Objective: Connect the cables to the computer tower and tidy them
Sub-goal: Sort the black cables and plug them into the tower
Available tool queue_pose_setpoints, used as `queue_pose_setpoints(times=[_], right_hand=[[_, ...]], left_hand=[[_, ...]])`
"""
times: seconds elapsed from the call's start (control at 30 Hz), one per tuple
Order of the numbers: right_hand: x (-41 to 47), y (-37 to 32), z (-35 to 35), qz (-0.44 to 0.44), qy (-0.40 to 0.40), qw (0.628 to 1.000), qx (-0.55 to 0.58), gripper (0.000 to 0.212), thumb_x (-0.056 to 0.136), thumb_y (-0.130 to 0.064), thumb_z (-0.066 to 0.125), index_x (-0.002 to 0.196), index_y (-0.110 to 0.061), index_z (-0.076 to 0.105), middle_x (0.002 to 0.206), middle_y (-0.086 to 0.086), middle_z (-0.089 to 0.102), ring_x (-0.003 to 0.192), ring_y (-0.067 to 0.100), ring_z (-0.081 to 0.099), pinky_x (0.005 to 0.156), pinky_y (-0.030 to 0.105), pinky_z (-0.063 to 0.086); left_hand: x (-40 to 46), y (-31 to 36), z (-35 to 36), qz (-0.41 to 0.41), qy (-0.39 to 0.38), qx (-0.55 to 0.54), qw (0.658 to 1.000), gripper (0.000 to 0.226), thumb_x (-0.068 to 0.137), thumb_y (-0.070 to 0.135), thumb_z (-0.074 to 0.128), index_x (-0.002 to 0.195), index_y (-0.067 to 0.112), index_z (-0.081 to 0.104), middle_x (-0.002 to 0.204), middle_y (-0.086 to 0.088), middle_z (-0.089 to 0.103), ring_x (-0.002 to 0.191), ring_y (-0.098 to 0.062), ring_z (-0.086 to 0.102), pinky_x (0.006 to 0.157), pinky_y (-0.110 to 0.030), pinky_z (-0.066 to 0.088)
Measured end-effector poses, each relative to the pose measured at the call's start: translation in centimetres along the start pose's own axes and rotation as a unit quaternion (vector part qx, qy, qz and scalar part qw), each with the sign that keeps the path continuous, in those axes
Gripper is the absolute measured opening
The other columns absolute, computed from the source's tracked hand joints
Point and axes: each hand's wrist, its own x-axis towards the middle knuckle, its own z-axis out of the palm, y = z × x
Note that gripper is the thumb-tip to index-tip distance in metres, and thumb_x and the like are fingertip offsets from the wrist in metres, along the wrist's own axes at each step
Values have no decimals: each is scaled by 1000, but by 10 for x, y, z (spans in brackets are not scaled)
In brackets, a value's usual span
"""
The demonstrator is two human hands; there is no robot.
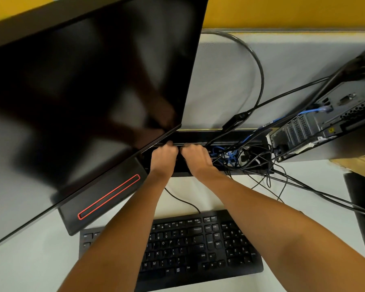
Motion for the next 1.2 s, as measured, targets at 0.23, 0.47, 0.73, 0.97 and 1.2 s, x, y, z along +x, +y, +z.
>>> queue_pose_setpoints(times=[0.23, 0.47, 0.73, 0.97, 1.2], right_hand=[[-40, 12, -8, -48, 101, 967, 228, 31, 89, -10, 60, 119, -11, 53, 117, 6, 46, 83, 29, 62, 66, 39, 53], [-161, 86, 35, 173, 260, 923, 226, 16, 75, -1, 57, 87, -11, 53, 85, 3, 52, 79, 22, 50, 69, 37, 45], [-217, 113, 51, 198, 93, 933, 285, 22, 95, -13, 49, 117, -13, 45, 91, 11, 62, 80, 34, 60, 69, 38, 47], [-240, 129, -3, 141, 232, 884, 381, 23, 80, -15, 57, 61, -25, 51, 49, -7, 47, 52, 14, 44, 56, 32, 43], [-252, 144, -25, 203, 257, 870, 368, 18, 78, -16, 55, 60, -18, 54, 53, 0, 54, 54, 21, 51, 52, 30, 42]], left_hand=[[-7, -8, 1, -60, 15, -126, 990, 20, 88, 3, 57, 106, 5, 66, 102, -13, 67, 96, -32, 64, 79, -39, 49], [-50, 26, -26, -35, 105, -178, 978, 25, 88, 1, 52, 107, 6, 68, 111, -10, 63, 95, -32, 63, 76, -40, 53], [-95, 121, -13, 89, -68, -257, 960, 35, 90, 5, 48, 121, 13, 62, 124, -8, 58, 110, -27, 57, 93, -40, 49], [-121, 164, -20, 188, -160, -277, 929, 51, 82, 14, 63, 130, 23, 45, 117, -8, 51, 95, -20, 52, 86, -37, 49], [-110, 150, -60, 124, 13, -176, 976, 28, 97, 32, 49, 90, 11, 64, 96, -7, 51, 96, -23, 47, 81, -38, 44]])
